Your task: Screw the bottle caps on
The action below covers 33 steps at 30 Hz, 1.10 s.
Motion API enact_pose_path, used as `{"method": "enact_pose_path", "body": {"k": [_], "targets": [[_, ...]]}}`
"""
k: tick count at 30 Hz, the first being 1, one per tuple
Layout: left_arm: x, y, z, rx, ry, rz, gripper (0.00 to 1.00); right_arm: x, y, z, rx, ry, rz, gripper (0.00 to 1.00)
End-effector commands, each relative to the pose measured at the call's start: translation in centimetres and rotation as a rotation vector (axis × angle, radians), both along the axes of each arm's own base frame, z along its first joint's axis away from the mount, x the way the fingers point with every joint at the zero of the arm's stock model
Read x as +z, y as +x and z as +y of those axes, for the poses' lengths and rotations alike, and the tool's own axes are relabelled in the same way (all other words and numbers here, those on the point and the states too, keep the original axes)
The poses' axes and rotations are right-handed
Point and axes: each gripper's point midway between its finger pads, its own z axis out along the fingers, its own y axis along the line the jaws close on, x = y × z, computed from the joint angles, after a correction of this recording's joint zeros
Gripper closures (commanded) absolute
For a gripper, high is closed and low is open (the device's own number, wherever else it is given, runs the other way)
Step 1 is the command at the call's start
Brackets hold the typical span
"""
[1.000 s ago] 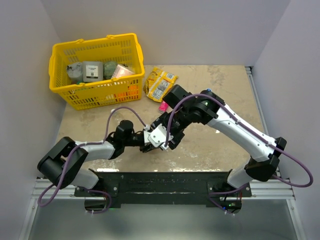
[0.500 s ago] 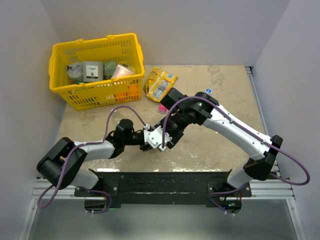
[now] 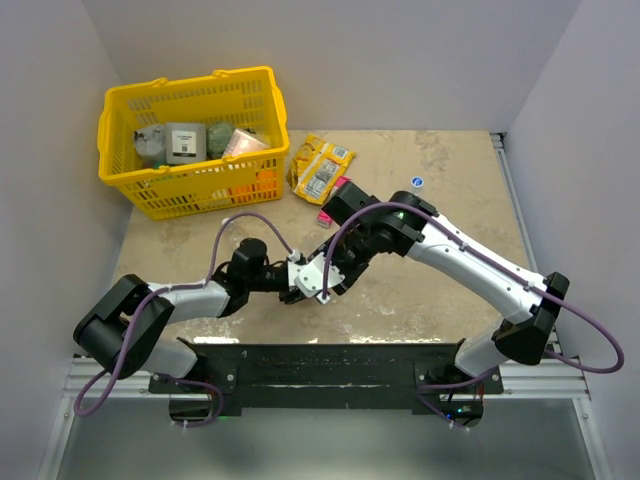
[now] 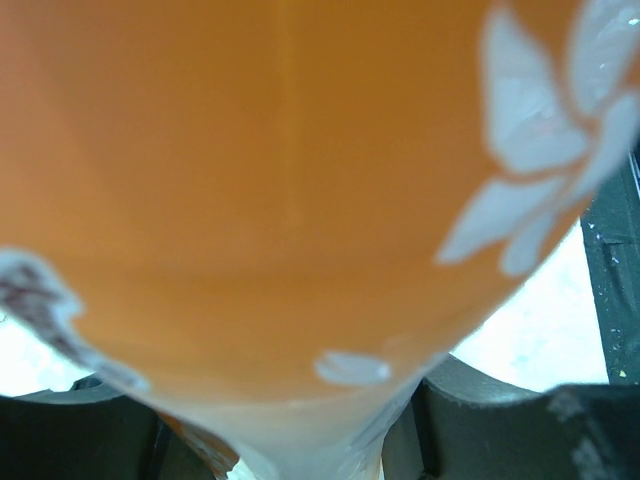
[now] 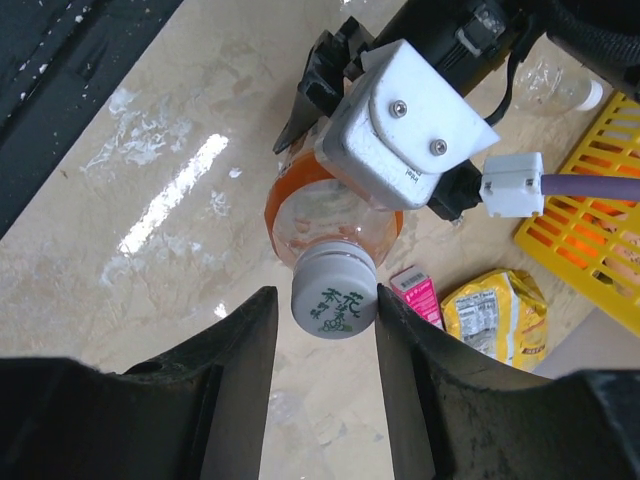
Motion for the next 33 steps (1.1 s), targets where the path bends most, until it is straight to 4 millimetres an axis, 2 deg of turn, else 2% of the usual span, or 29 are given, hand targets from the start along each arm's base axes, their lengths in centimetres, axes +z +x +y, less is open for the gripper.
{"method": "enact_pose_path", "body": {"k": [1,4,6,11,13,15,17,21,24,25,28,29,32,33], "targets": [[3.7,1.0,-1.2,-0.041,-0.095,-0.119,1.00,-0.2,-0.2,-1.4,-0.034,-0.042,-0.008,0.58],[3.7,1.3,-1.2,-0.023,-0.094,-0.120,1.00,-0.1,0.0,-1.3,-0.069,-0.047,0.005,0.67],[3.8,1.7,-1.1,0.006,-0.098,-0.123,1.00,0.0,0.2,-1.1,-0.096,-0.053,0.018,0.69],[4.2,3.2,-0.6,0.112,-0.113,-0.118,1.00,-0.3,-0.5,-1.2,-0.193,-0.079,0.115,0.80],[4.4,3.8,-0.4,0.154,-0.115,-0.120,1.00,-0.5,-1.0,-1.0,-0.246,-0.087,0.169,0.81],[5.0,4.6,-0.3,0.204,-0.137,-0.120,1.00,-0.7,-1.2,-0.7,-0.349,-0.081,0.237,0.81],[5.9,6.2,0.4,0.318,-0.164,-0.131,1.00,-1.5,-1.7,-0.3,-0.412,-0.098,0.302,0.81],[7.7,9.0,2.0,0.522,-0.216,-0.161,1.00,-3.0,-2.3,0.6,-0.677,-0.110,0.489,0.82],[8.2,10.6,3.2,0.653,-0.228,-0.161,1.00,-3.4,-1.1,1.0,-0.845,-0.078,0.552,0.82],[7.8,10.7,3.2,0.661,-0.218,-0.142,1.00,-3.2,-0.6,0.9,-0.864,-0.072,0.535,0.80],[6.6,10.3,3.1,0.643,-0.184,-0.113,1.00,-1.7,0.9,1.0,-0.895,-0.045,0.474,0.65],[5.9,10.0,3.0,0.628,-0.167,-0.104,1.00,-0.3,2.1,0.9,-0.904,-0.006,0.415,0.54],[4.1,8.6,2.8,0.566,-0.115,-0.069,1.00,2.1,4.7,-1.2,-0.916,0.022,0.274,0.40],[3.8,8.1,2.7,0.541,-0.106,-0.060,1.00,2.7,5.5,-2.6,-0.942,0.025,0.243,0.39]]}}
